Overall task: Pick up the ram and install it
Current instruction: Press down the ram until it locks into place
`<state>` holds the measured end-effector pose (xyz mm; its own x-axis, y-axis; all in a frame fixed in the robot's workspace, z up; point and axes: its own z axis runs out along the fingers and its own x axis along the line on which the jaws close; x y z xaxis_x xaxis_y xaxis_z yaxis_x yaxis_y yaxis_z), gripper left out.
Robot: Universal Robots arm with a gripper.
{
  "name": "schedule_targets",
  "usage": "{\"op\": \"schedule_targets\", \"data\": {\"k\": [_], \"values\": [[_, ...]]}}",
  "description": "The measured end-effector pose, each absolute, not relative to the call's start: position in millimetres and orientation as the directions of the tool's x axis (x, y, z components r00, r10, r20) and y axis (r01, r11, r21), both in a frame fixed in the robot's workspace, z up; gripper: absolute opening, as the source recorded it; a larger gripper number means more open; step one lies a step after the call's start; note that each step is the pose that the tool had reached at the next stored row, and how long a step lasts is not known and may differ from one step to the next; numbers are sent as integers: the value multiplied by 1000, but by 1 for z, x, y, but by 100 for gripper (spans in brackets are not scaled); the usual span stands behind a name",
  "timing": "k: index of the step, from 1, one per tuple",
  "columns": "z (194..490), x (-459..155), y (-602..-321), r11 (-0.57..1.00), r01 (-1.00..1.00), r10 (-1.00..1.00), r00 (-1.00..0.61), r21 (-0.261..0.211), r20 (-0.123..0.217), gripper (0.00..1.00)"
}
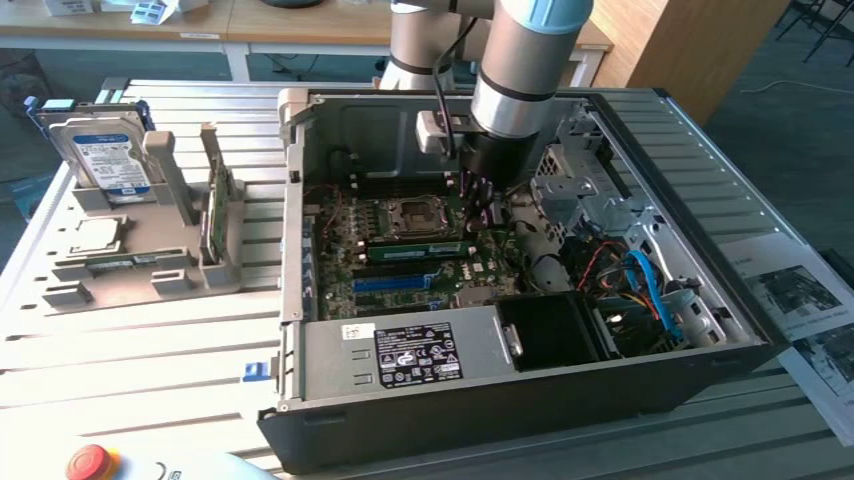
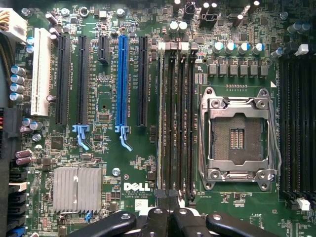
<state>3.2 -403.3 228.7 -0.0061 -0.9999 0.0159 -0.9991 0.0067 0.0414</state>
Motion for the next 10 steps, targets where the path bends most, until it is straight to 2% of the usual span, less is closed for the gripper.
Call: {"op": "schedule_targets", "data": {"k": [10], "values": [[229,3,-405,7,-999,-1000,-6,41,16,11]]}}
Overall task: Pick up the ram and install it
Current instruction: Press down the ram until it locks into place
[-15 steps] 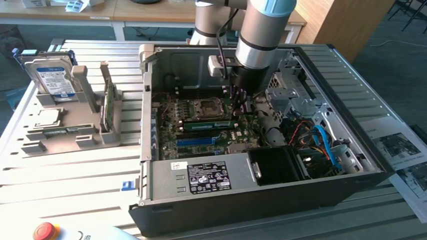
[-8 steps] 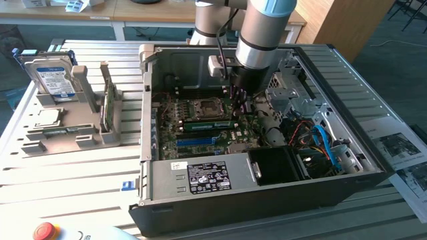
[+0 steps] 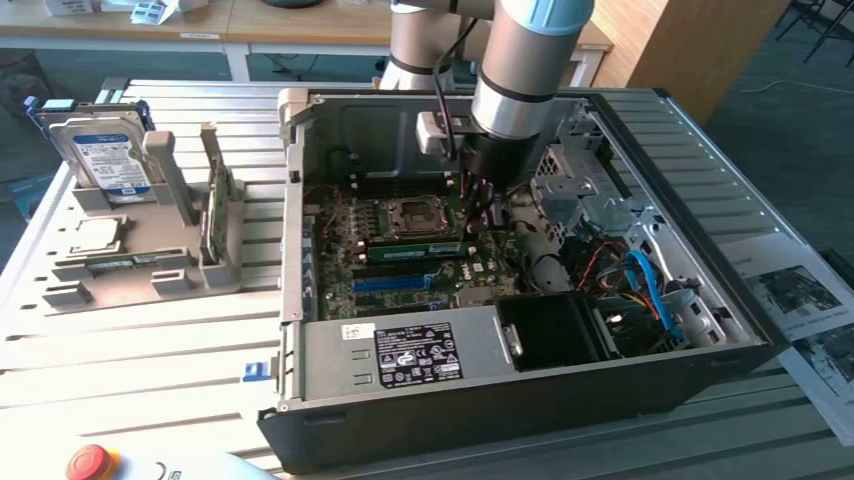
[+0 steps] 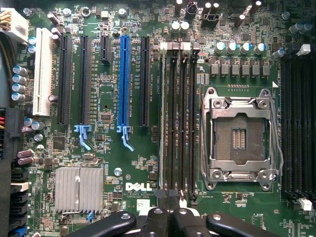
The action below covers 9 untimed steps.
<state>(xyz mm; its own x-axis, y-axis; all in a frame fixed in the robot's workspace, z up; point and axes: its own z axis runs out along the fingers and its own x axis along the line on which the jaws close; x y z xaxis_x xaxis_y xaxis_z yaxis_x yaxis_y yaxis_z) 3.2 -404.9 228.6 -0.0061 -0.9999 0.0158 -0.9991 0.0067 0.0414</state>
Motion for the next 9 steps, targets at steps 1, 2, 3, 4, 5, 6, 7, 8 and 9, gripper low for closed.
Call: {"op": "schedule_targets", "data": {"k": [1,2,3,4,5,6,7,8,9], "values": [[228,3,-405,7,-999,-1000,-6,41,16,11],[228,3,-405,7,-999,-1000,-6,41,16,11],[228,3,-405,7,-999,-1000,-6,41,16,11],[227,3,-405,7,-999,-1000,-6,41,16,11],[227,3,-405,7,-999,-1000,-6,41,16,11],[227,3,-405,7,-999,-1000,-6,41,16,11],[227,3,-405,7,-999,-1000,-6,41,16,11],[226,3,-405,7,-999,-1000,-6,41,16,11],[226,3,-405,7,-999,-1000,-6,41,16,11]]}}
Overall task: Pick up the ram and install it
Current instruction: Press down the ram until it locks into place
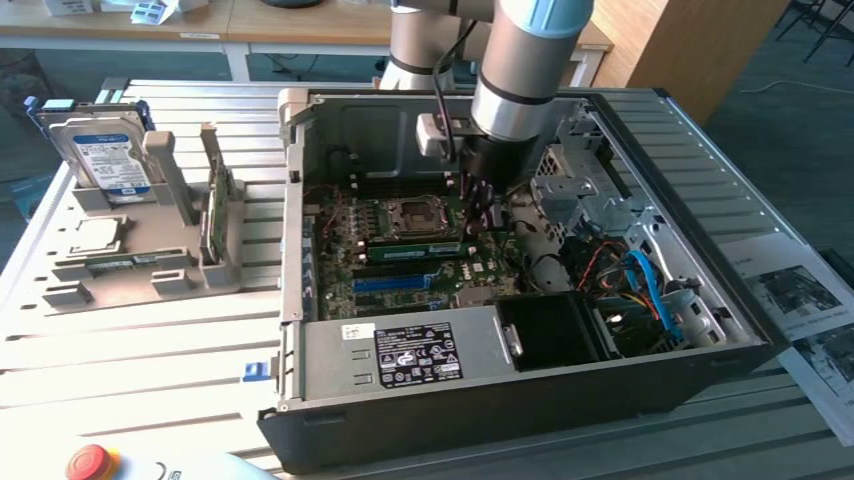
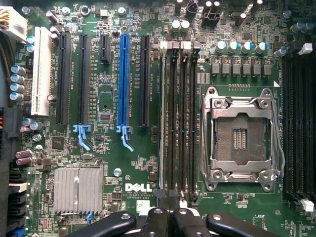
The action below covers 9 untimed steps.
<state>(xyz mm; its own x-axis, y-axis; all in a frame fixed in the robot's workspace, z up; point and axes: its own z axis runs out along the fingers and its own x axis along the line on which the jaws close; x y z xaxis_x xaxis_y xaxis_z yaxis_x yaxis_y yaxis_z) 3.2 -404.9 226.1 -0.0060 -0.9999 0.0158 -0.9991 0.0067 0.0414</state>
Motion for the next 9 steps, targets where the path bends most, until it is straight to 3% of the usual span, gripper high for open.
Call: {"op": "schedule_targets", "data": {"k": [9], "values": [[225,3,-405,7,-999,-1000,-6,41,16,11]]}}
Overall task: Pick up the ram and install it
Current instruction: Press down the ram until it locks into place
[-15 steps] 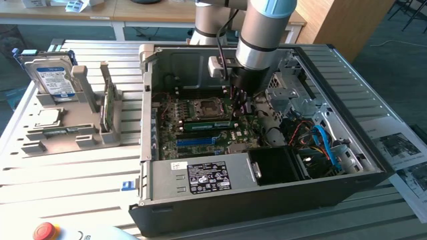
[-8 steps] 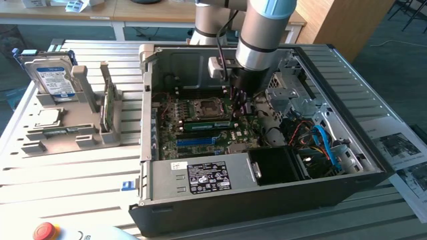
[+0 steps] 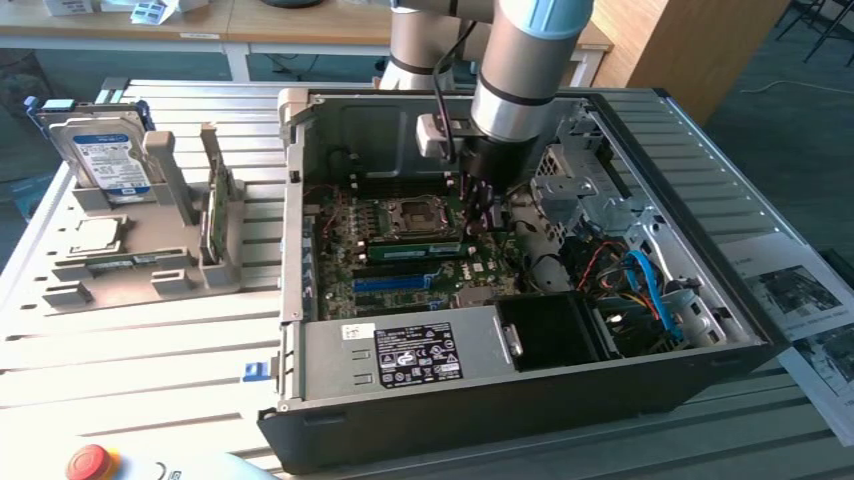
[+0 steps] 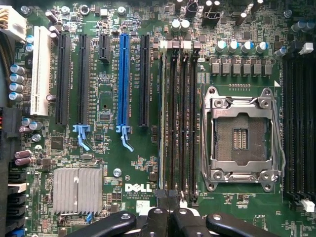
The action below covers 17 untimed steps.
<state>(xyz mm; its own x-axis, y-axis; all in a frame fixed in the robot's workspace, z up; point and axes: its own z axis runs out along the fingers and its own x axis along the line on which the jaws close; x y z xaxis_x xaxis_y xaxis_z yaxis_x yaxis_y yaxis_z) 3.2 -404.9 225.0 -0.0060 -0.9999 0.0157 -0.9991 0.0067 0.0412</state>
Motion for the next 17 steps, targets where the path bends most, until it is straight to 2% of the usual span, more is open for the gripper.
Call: {"op": "schedule_targets", "data": {"k": [17], "values": [[221,3,-405,7,-999,-1000,-6,41,16,11]]}}
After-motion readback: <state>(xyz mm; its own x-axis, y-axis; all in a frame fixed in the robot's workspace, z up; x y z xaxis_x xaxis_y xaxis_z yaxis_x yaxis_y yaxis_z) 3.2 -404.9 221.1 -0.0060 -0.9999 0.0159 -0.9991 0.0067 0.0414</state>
